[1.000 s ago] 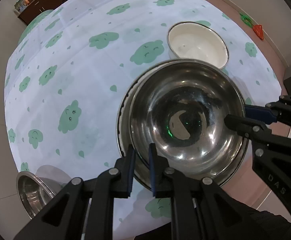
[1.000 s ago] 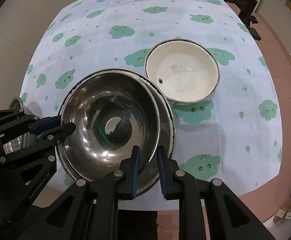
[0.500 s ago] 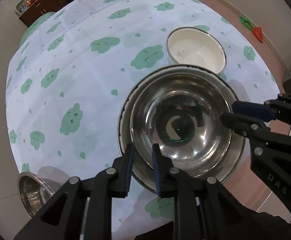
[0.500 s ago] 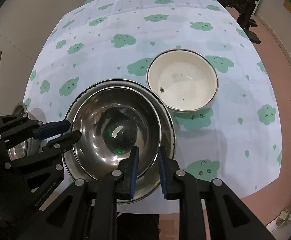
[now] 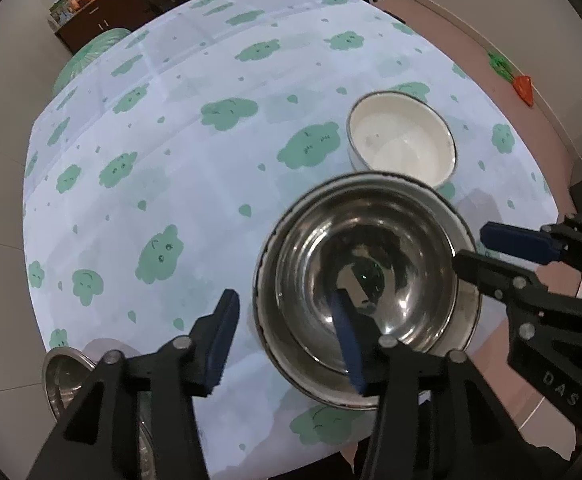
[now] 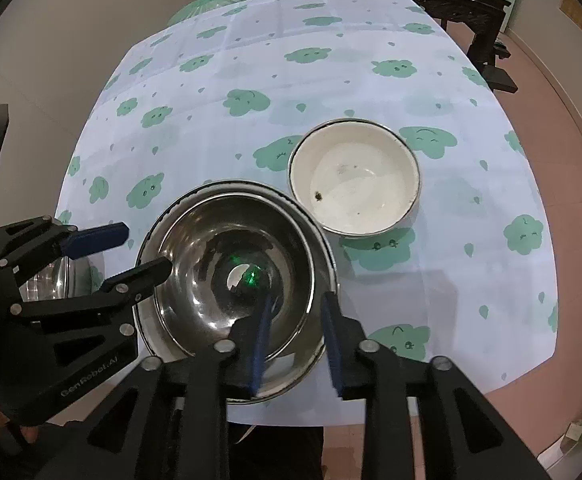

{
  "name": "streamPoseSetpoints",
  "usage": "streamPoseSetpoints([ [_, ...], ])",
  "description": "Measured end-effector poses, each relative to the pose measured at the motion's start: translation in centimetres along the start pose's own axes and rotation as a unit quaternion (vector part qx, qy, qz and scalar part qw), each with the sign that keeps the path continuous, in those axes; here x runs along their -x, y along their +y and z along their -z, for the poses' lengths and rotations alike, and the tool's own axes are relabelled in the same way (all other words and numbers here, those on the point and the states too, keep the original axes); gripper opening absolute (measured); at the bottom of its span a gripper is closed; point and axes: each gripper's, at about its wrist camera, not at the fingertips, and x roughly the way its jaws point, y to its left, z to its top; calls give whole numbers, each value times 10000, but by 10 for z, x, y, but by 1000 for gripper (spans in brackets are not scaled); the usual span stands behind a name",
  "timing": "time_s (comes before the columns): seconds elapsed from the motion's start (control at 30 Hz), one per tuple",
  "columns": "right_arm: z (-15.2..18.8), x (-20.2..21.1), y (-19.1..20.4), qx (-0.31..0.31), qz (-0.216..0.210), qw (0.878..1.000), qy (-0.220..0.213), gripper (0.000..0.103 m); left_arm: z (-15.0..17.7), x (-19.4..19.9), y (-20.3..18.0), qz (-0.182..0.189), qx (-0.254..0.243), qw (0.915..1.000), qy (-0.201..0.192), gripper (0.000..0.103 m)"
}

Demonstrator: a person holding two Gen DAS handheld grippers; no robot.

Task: Organize plates and bowls
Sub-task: 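Set the steel bowls down and open both grippers, moving toward the white enamel bowl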

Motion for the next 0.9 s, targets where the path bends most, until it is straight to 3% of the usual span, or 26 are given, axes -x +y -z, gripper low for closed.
streamPoseSetpoints([
  [0.43,-12,13,-26,-224,-2,9993,-312,33,-32,6,2,8,150,9998,-119,53],
  [0.9,-37,-5,-68,-435,89,9988,-186,33,-79,-4,-13,-7,96,9999,-140,54],
])
